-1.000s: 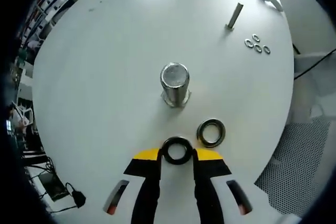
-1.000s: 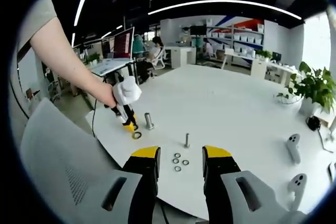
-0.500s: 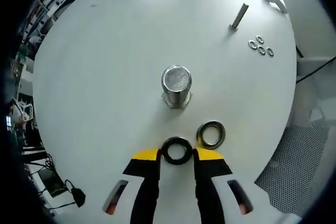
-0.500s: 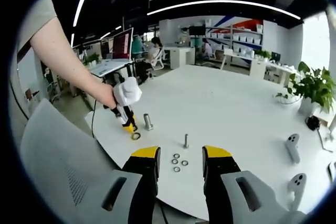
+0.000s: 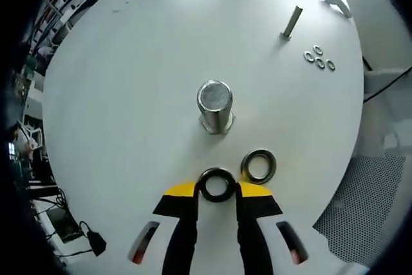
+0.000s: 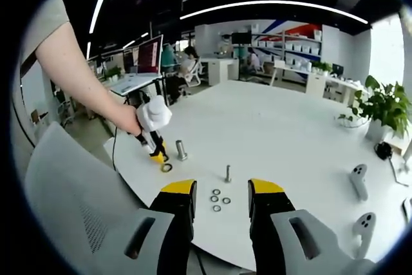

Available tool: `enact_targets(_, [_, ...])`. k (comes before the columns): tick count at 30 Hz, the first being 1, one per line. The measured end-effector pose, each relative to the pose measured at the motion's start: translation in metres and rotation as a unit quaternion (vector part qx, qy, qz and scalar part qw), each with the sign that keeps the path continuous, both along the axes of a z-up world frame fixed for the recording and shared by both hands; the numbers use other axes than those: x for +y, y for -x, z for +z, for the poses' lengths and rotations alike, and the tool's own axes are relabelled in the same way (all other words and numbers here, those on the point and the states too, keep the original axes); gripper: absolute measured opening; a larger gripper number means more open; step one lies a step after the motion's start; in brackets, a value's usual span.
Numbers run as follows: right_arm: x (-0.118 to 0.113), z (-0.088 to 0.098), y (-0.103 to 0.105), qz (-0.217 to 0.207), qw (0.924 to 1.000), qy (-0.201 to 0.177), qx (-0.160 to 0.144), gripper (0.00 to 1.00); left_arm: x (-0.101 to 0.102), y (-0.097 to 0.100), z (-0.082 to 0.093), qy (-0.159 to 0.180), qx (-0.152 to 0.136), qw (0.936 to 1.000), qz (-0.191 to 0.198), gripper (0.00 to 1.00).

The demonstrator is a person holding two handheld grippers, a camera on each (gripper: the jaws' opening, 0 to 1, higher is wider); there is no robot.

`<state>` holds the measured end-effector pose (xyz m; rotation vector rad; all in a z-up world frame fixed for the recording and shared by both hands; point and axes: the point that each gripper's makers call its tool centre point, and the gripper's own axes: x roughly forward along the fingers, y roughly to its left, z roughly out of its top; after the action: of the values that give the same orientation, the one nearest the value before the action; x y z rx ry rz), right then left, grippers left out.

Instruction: Place the washer onto the threaded stud by aligning its center hole with the stud, sliding it down to the base, and recovering from edge contact or off-axis alignment until the washer reaches the visible bottom stop.

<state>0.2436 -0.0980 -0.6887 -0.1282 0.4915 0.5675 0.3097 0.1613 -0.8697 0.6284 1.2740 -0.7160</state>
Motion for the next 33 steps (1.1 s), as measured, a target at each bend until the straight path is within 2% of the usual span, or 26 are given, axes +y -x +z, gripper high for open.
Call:
enact_targets(3, [-0.001,-0.001,0.001,-0.001,1.0000,0.002,0.002,0.34,-0.001,0.000,0.001,0.008,-0.014,0.9998,-0.014,0.19])
enact_targets(9, [-0.001,-0.001,0.000,-0.001,1.0000,0.002,0.001,0.34,0.001,-0.001,0.000,0.008,-0.003,0.9999,-0.012,0.19])
enact_targets(12, [0.000,-0.001,0.000,0.000,1.0000,0.002,0.000,0.34,-0.002,-0.001,0.002,0.000,-0.017,0.9993,-0.035,0.19])
enact_targets(20, [-0.001,0.000,0.000,-0.002,1.0000,-0.002,-0.002,0.34,-0.005,0.002,0.004,0.006,-0.020,0.9991,-0.038,0.19])
enact_targets(28, [0.001,0.001,0.000,0.002,1.0000,-0.003,-0.002,0.34,-0.004,0.003,0.017,0.010,-0.031,0.9985,-0.044,0.19])
enact_targets(33, [-0.001,0.001,-0.001,-0.002,1.0000,-0.006,0.000,0.34,-0.016,0.004,0.033,0.023,-0.050,0.9951,-0.082,0.19])
